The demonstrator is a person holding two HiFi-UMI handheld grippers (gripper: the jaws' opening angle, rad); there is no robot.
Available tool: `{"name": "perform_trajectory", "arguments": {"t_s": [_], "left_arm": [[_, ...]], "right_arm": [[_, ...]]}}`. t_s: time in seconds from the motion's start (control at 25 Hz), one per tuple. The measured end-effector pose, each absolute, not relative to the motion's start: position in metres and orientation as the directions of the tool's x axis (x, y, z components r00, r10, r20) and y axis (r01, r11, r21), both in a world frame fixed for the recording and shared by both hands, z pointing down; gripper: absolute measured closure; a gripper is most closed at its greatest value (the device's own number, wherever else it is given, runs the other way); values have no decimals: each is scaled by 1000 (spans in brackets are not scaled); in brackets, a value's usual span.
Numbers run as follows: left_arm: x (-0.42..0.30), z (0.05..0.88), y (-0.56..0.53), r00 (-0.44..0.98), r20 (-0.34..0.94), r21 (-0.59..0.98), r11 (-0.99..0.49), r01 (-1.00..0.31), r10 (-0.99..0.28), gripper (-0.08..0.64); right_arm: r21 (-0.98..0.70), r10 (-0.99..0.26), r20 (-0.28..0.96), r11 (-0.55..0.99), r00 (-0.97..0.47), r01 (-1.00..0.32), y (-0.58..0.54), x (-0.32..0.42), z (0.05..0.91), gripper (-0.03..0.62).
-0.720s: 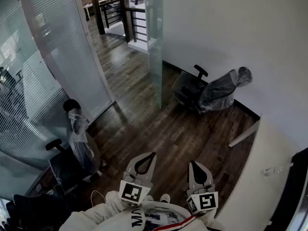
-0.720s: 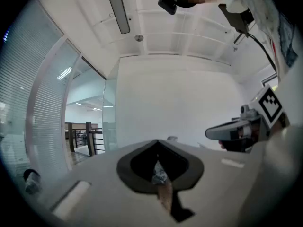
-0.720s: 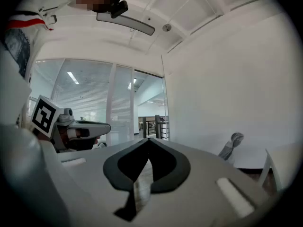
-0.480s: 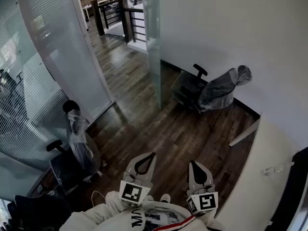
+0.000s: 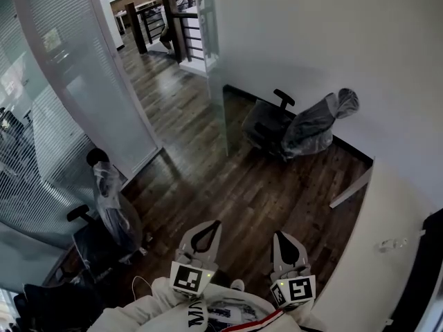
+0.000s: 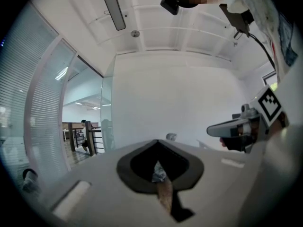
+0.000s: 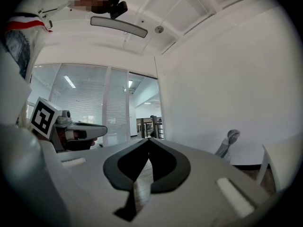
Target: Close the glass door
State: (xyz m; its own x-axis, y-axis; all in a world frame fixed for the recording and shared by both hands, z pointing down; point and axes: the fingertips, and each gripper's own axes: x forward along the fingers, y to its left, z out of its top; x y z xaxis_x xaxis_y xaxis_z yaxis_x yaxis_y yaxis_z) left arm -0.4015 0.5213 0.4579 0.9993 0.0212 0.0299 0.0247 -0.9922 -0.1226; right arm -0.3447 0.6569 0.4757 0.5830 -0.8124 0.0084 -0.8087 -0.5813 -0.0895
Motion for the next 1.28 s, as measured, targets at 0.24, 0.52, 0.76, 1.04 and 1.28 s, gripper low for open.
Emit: {"name": "perform_trajectory", "arguments": {"t_s": [0.24,0.52,0.76,1.04,1.28], "left_arm": [[-375,465,513,999,47,-119,-993,19,14,557],[-318,470,470,999,39,-105,-994,4,0,557],[-260,463,425,999,41,-119,-993,26,21,557],[-203,464,375,998,39,-112,-993,43,38,557],[-171,465,333,999,37,-109,-993,43,39,557]], "right_arm": [[-89,-815,20,-579,579,-811,650,-316,482,584],[-75,-826,34,-563,563,-823,604,-260,488,584],[-69,-817,33,-576,576,-814,561,-206,481,584],[-61,-802,58,-597,594,-800,510,-152,483,584],[-31,-800,59,-599,597,-800,467,-122,480,584]]}}
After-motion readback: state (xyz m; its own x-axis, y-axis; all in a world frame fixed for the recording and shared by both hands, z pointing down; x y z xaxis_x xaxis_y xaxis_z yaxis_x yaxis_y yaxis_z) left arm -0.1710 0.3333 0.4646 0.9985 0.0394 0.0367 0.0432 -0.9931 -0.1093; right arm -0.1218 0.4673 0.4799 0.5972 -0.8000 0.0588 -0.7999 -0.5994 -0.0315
